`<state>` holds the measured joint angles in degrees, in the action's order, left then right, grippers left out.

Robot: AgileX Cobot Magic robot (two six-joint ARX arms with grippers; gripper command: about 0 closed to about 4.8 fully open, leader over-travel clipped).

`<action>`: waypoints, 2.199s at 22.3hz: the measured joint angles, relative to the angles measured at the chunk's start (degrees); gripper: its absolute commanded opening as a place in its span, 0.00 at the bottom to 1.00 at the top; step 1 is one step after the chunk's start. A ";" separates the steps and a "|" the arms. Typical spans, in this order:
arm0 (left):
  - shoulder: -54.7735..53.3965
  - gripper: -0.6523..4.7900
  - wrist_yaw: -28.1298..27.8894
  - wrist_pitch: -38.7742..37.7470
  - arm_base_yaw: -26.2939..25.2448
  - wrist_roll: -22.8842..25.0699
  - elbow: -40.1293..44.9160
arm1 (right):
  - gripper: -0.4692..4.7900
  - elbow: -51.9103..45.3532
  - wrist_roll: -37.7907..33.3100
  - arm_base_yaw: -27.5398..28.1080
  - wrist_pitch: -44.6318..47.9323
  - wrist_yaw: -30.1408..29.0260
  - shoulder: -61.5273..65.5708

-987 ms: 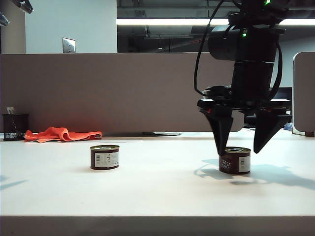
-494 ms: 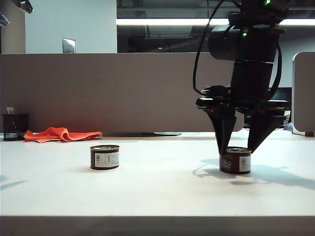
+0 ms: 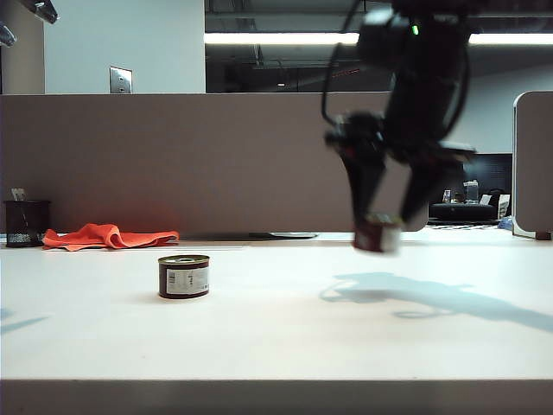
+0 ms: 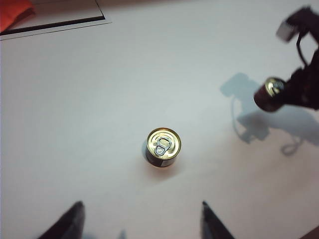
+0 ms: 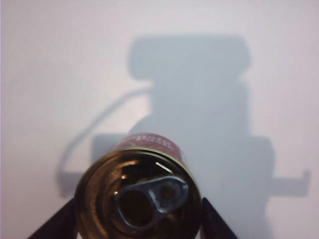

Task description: Stack a can of tomatoes on the right onto the can of tomatoes on the left.

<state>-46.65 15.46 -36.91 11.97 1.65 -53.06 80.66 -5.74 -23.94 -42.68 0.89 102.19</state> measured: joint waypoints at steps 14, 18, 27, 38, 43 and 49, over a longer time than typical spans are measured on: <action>-0.02 0.66 -0.22 -0.50 0.00 1.36 0.00 | 0.67 19.47 0.02 -11.23 -0.04 -0.90 3.63; -0.04 0.66 -0.24 -0.85 -0.02 1.36 0.00 | 0.67 23.45 0.07 -13.27 -1.44 -0.87 8.20; -0.04 0.65 -0.24 -2.19 -0.02 1.36 0.00 | 0.67 30.23 3.21 -17.38 -4.22 1.75 17.44; -0.04 0.65 -0.24 -2.95 -0.02 1.36 0.00 | 0.67 30.16 3.98 -19.30 -4.07 0.76 21.00; -0.04 0.65 -0.24 -3.17 -0.02 2.14 0.00 | 0.67 30.18 3.98 -19.50 -3.26 0.55 21.38; -0.04 0.65 -0.24 -3.17 -0.02 2.64 0.00 | 0.79 30.16 3.91 -20.06 -3.48 0.09 21.77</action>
<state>-46.70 15.22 -40.07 11.94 4.29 -53.06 110.83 -1.83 -44.01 -46.15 0.97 123.96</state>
